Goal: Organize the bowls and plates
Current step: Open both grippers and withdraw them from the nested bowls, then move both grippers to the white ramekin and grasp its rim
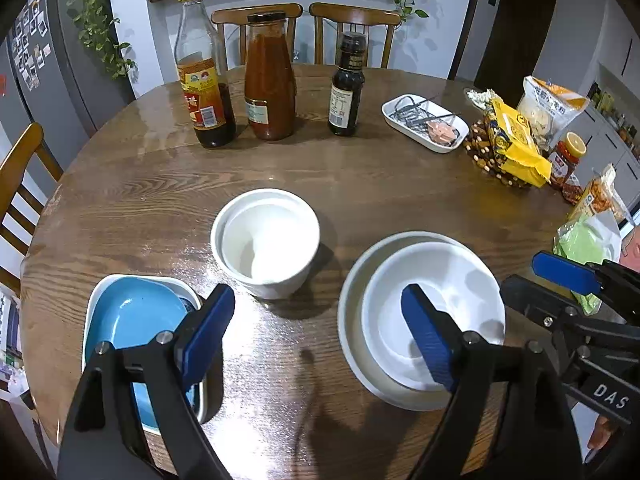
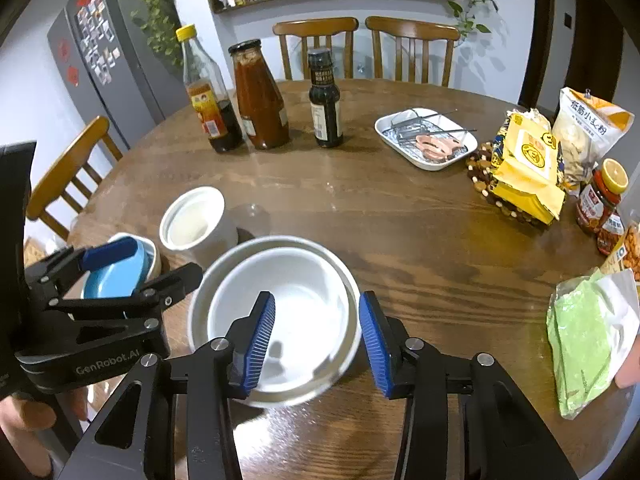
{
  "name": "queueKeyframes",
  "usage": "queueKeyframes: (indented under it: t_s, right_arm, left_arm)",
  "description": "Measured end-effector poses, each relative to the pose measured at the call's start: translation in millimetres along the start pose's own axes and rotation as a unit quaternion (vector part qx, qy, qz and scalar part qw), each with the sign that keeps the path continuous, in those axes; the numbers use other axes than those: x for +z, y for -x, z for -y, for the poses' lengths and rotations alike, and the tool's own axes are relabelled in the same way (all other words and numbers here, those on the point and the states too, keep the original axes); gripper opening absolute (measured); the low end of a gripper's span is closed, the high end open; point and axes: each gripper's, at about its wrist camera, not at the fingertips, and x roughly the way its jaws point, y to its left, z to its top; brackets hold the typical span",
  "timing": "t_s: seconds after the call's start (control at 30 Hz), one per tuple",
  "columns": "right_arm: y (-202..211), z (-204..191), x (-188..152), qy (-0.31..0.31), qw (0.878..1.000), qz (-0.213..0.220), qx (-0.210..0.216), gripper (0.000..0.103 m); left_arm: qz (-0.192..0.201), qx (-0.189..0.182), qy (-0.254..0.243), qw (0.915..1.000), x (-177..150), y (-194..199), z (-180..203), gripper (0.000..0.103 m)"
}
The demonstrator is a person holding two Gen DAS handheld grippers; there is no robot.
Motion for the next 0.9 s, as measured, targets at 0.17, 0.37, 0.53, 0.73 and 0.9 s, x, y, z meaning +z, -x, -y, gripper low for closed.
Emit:
queueKeyframes:
  t_s: [0.17, 0.37, 0.53, 0.73, 0.9]
  right_arm:
    - [-1, -8, 9, -0.006, 1.000, 0.007, 0.001, 0.057]
    - [-11, -22, 21, -0.018, 1.000, -0.001, 0.003, 0.057]
    - [-29, -36, 34, -0.036, 0.999, -0.024, 0.029, 0.057]
    - [-56, -44, 49, -0.065, 0.995, -0.054, 0.047, 0.058]
    - [-80, -57, 63, -0.056, 0.993, -0.083, 0.058, 0.058]
  left_arm:
    - [0.005, 0.008, 0.015, 0.9998, 8, 0, -24, 0.093]
    - [-0.010, 0.017, 0.034, 0.9992, 20, -6, -62, 0.093]
    - [-0.029, 0.035, 0.034, 0.9984, 27, -13, -92, 0.098]
    - [-0.046, 0.039, 0.044, 0.9972, 34, -25, -122, 0.102]
    - [-0.054, 0.023, 0.027, 0.9979, 43, -35, -126, 0.102]
